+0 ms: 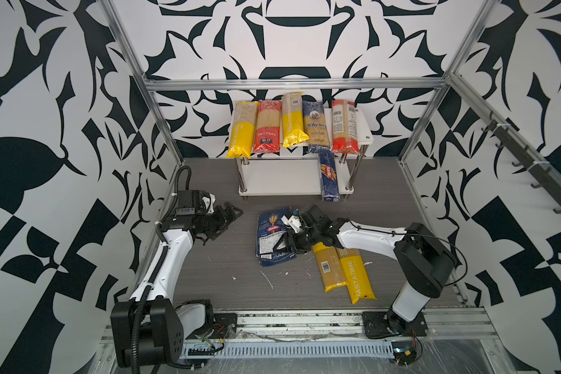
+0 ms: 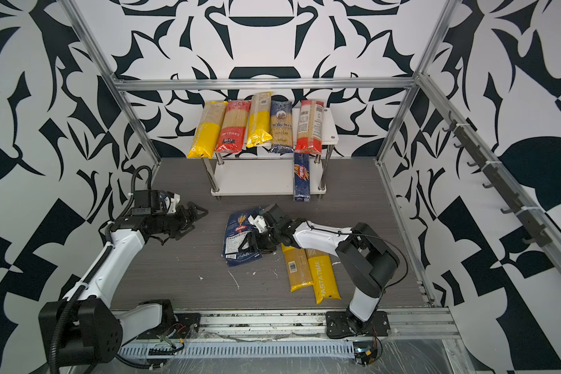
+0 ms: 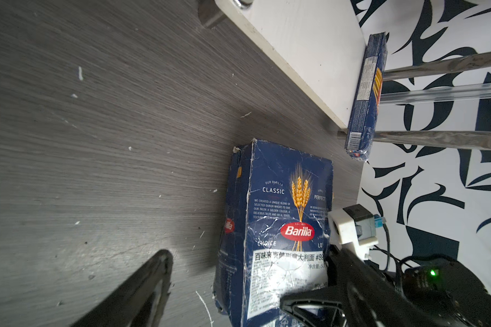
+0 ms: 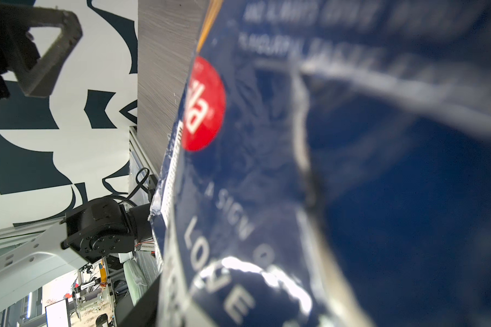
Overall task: Arrange pasta packages on shelves
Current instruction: Pick up the pasta box from the center of the table, then place the pasta box on the shelf.
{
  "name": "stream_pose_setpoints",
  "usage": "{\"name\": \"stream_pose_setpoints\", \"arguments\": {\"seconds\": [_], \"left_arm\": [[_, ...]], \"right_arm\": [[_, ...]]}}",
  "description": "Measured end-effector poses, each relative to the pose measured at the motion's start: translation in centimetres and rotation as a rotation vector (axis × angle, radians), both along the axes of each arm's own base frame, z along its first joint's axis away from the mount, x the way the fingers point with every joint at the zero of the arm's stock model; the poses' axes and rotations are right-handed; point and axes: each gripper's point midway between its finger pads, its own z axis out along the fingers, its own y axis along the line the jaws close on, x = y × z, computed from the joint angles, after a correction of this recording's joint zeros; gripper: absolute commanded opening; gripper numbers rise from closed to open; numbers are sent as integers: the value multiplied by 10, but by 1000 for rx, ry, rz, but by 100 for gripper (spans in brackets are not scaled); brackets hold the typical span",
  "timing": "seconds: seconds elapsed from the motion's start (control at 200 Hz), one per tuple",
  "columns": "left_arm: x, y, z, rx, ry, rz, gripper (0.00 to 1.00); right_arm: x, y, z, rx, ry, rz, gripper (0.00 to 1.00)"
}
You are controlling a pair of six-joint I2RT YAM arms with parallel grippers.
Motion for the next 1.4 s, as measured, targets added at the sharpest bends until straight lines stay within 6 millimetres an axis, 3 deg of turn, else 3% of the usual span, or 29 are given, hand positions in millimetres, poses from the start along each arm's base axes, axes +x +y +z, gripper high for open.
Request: {"name": "stream_pose_setpoints", "arguments": {"seconds": [0.53,0.625,0.87,1.09,1.4], "left_arm": [[9,5,17,21,-22,19,95],[10,5,18,23,-23,20,100],[12,8,28,48,-44,19,100],[18,12,40,78,-63,18,99],[13,16,33,99,-35,11,99]], "right_arm": [[22,-13,45,63,-106,1,0],[37,-17,52,80,-114,-21,0],[85,-24,65,120,-145,-79,0],[122,-26,54,128,-135,-112,0],[170,-16,49,167,-141,-117,0]]}}
